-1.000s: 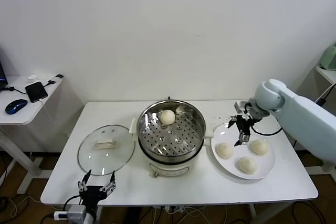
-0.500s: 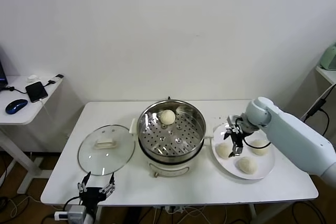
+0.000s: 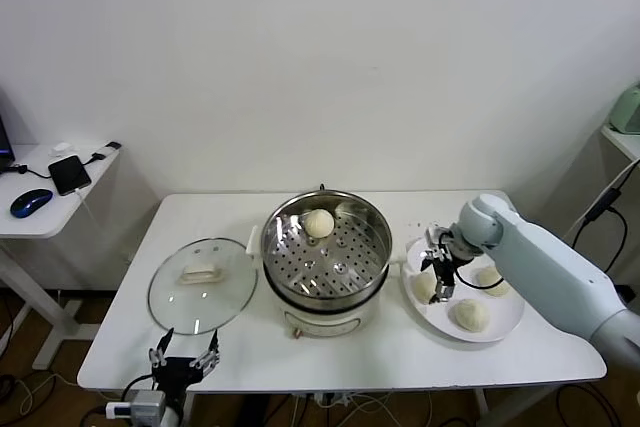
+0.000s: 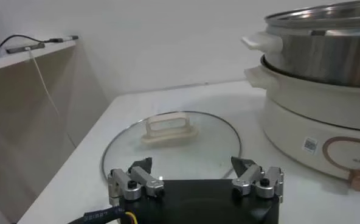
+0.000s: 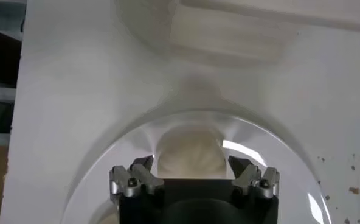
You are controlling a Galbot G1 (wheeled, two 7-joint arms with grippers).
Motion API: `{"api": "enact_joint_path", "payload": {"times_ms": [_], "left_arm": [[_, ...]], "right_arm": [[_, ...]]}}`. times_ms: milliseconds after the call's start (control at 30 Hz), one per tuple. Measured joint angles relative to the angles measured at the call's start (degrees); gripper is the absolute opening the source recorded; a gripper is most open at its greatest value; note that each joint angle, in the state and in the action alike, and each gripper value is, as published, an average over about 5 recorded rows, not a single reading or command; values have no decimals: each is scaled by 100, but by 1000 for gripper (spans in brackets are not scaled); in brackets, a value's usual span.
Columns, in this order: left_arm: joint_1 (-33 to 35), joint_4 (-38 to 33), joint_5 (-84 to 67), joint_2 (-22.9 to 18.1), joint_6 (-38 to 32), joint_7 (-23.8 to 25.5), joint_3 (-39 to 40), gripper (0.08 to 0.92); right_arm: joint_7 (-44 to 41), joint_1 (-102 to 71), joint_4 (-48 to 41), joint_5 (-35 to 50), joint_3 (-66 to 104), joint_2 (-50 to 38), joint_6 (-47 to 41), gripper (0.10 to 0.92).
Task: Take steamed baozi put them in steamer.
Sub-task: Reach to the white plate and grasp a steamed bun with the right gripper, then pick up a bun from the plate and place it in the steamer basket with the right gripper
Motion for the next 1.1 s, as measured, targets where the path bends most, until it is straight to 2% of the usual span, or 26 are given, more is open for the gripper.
{"api": "enact_joint_path", "payload": {"times_ms": [200,533,667,867,1100], "left_arm": [[1,5,3,0,-1,0,0,823],[2,6,23,1,-9,-3,19,823],[1,6,54,0,-21,-8,34,823],[-43,-2,83,-9,-38,-14,86,823],[-129,-71,130,-16,-49,-13,120,823]], "right_arm": [[11,-23,-28,-27,33,7,-2,801],[8,-14,10,-18,92,-55,-27,525],[-17,51,92,41,70,-141,-69,447],[-118,403,334,340,-191,-441,-206,433],[-285,1553,780,1189,-1143,-823,-596,433]]}}
